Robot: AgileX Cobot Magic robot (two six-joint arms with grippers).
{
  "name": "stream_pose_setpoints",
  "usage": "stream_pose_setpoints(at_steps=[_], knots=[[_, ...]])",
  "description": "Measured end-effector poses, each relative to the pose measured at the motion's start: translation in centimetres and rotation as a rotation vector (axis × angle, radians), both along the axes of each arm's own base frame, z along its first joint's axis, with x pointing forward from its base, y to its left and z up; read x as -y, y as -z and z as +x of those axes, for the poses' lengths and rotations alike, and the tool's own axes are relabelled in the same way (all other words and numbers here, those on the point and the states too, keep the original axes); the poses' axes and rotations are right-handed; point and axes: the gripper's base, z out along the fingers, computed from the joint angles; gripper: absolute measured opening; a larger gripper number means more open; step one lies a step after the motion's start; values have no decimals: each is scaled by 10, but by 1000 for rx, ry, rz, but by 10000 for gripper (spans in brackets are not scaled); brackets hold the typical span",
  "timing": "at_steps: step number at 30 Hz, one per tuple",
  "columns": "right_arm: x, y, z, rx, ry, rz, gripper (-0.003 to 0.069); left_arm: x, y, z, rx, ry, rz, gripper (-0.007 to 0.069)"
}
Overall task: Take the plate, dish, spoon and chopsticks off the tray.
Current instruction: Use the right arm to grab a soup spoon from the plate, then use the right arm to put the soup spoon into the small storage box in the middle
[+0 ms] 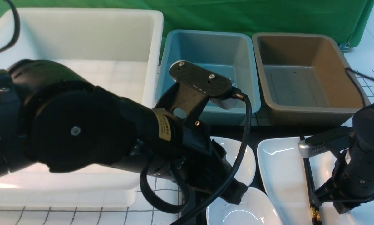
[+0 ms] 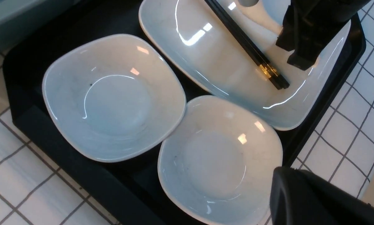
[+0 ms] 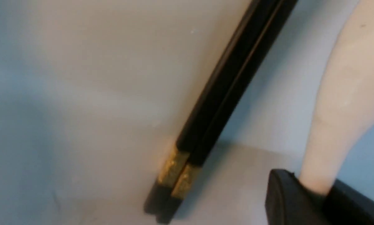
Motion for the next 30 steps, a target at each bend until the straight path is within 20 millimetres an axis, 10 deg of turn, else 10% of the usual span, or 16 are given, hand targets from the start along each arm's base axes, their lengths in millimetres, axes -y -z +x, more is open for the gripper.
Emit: stream_pose_setpoints(at_steps=[9,14,23,30], knots=[[-24,-109,8,285,-55,328,60,-26,-24,32,40,-176,13,-13],[-68,-166,62,425,-157,609,60,-61,-39,60,56,-317,22,-6],[-120,-141,170,432,-154,679,91,-86,-44,58,33,-350,70,-3],[-131,-114,196,380,-86,692,343,-92,-58,42,44,-320,44,-3]])
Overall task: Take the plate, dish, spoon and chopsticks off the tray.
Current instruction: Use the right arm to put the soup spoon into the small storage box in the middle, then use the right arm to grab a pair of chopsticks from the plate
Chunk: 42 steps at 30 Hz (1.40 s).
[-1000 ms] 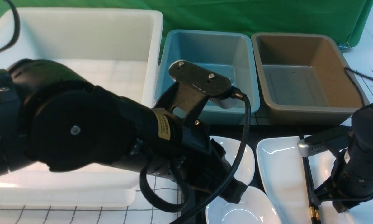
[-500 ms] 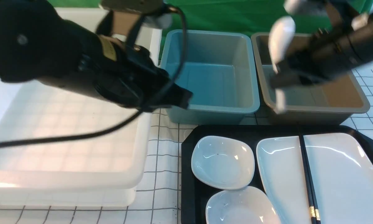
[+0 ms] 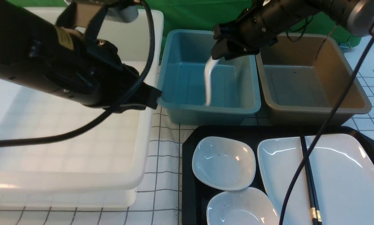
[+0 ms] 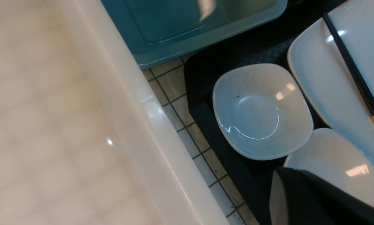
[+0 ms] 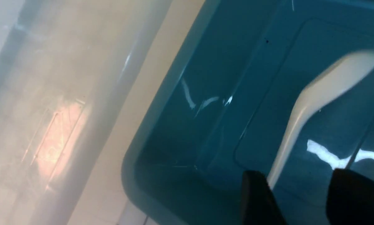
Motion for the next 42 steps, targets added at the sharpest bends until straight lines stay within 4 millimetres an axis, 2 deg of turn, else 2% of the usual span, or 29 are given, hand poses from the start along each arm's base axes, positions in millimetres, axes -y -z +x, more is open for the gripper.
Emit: stream_pose_setpoints(at_steps=[2,5,8,10,11,13,15,18,20,21,22,23,24,25,29,32,33,34,36,39,42], knots=[[1,1,-1,-19,-11,-16,358,-3,-7,-6,24,0,-13,-3],[4,-1,-8,-59,-42,-67,335,-6,-12,-10,43,2,-22,-3],[15,-11,-20,-82,-58,-157,230,-7,-15,-14,55,11,-29,-3],[29,-30,-33,-64,-29,-192,127,-5,-15,-15,39,23,-47,-3],[35,-37,-43,-62,-21,-205,71,-4,-15,-17,27,37,-52,-3],[50,-61,-73,-39,-9,-210,26,-2,-14,-20,2,71,-51,-3],[61,-71,-103,-37,-12,-228,29,5,-13,-25,-10,106,-58,-3],[81,-65,-144,-40,6,-310,94,22,-11,-35,-9,187,-64,-3],[96,-46,-165,-65,62,-375,169,38,-4,-41,-18,249,-63,-3],[102,-30,-170,-105,90,-406,205,46,0,-44,-24,277,-59,-3],[104,-27,-171,-109,98,-419,212,48,2,-44,-29,282,-57,-3],[113,-4,-175,-156,154,-453,251,58,11,-47,-51,314,-44,-3],[117,8,-177,-185,180,-452,271,64,19,-49,-72,330,-33,-3],[124,32,-180,-228,211,-468,288,72,30,-49,-106,342,-16,-3],[126,73,-178,-272,248,-461,348,88,55,-51,-184,367,33,-3],[122,93,-174,-312,259,-446,441,92,64,-49,-206,371,52,-3],[122,94,-174,-313,259,-447,441,92,64,-49,-206,371,52,-3],[118,104,-171,-333,251,-452,496,93,65,-47,-201,370,58,-3],[113,114,-169,-349,238,-458,526,93,65,-46,-193,368,55,-3],[108,128,-166,-372,221,-470,525,94,65,-46,-185,367,50,-3],[106,137,-164,-389,211,-489,475,94,65,-46,-184,365,48,-3]])
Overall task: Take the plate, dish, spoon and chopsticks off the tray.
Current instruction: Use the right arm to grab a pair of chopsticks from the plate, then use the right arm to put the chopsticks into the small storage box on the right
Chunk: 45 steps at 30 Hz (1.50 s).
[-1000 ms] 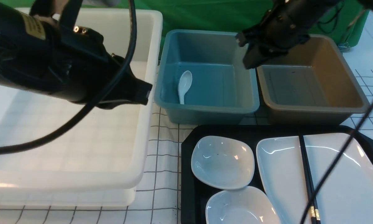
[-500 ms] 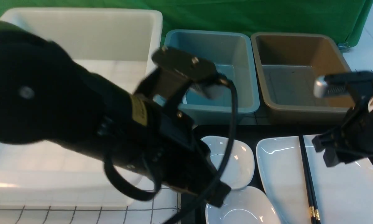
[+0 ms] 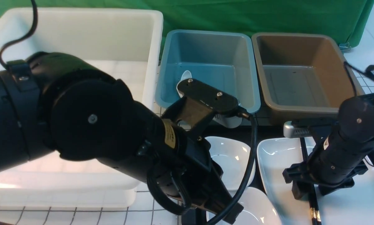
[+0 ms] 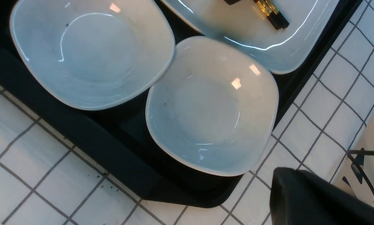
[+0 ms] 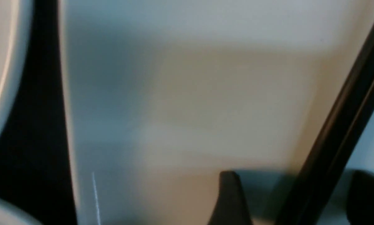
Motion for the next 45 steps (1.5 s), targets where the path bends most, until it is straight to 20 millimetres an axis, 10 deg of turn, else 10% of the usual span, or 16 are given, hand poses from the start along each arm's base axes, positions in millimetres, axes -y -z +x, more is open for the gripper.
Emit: stream_pose_setpoints(at_steps=[7,14,27,35,45], knots=[[1,2,1,-32,-52,-30,119,0,0,0,1,0,1,-3],[4,-16,-20,-119,-95,-31,129,0,0,1,8,-2,-6,-3],[16,-144,-65,208,-152,130,129,12,-20,20,247,-69,-221,-3],[52,-207,23,559,20,133,129,15,-55,47,578,-135,-443,-3],[61,-150,159,577,71,105,129,22,-40,88,515,-180,-328,-3]])
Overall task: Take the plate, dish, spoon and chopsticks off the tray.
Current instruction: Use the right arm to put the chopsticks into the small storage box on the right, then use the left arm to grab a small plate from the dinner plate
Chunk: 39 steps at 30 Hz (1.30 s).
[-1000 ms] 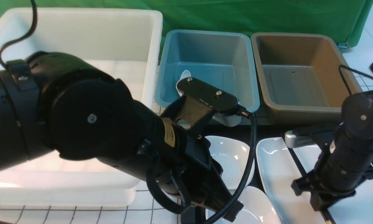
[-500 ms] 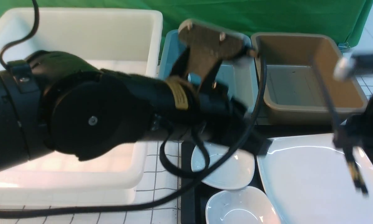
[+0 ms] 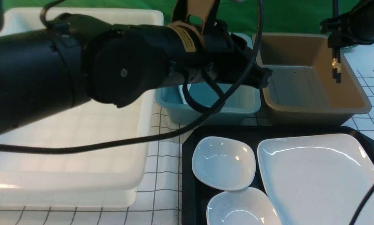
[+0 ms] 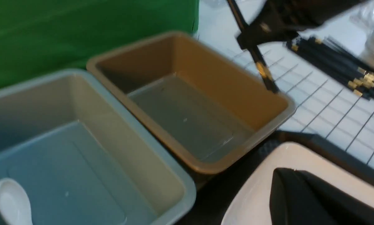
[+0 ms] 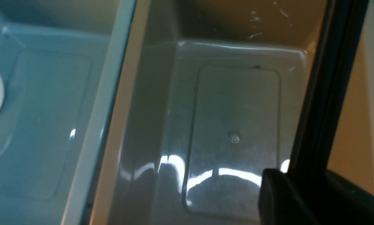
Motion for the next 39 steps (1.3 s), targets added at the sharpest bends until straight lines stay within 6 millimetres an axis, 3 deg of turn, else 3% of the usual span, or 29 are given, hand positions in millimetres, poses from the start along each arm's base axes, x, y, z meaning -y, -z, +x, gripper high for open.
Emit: stream_pose_setpoints(at_steps=[5,9,12,16,18,19,22,27,30,33,36,38,39], knots=[[-2,48,25,-92,36,22,160,2,16,0,-93,11,84,-3],[-2,68,27,-183,34,16,268,-1,23,-4,-165,21,148,-3],[-2,68,20,-246,17,4,338,-3,30,-8,-251,34,219,-3],[-2,53,6,-311,-35,-24,340,-3,34,-13,-388,57,299,-3],[-1,32,-8,-326,-68,-40,292,-1,36,-15,-479,85,350,-3],[-1,11,-22,-326,-97,-47,190,2,43,-17,-568,117,407,-3],[-4,-31,-49,-252,-144,-38,57,9,58,-15,-675,150,475,-3],[-20,-75,-122,-163,-243,15,9,17,94,-9,-770,211,605,7],[-27,-85,-166,-84,-283,31,7,25,114,-10,-780,245,672,48],[-30,-78,-207,-30,-309,43,7,32,129,-9,-726,257,753,128],[-25,-71,-236,-23,-300,56,7,35,136,-4,-680,252,770,229],[-24,-70,-243,-23,-294,60,7,36,138,-3,-670,249,771,274],[-21,-67,-257,-13,-291,62,7,38,141,-1,-657,246,768,322]])
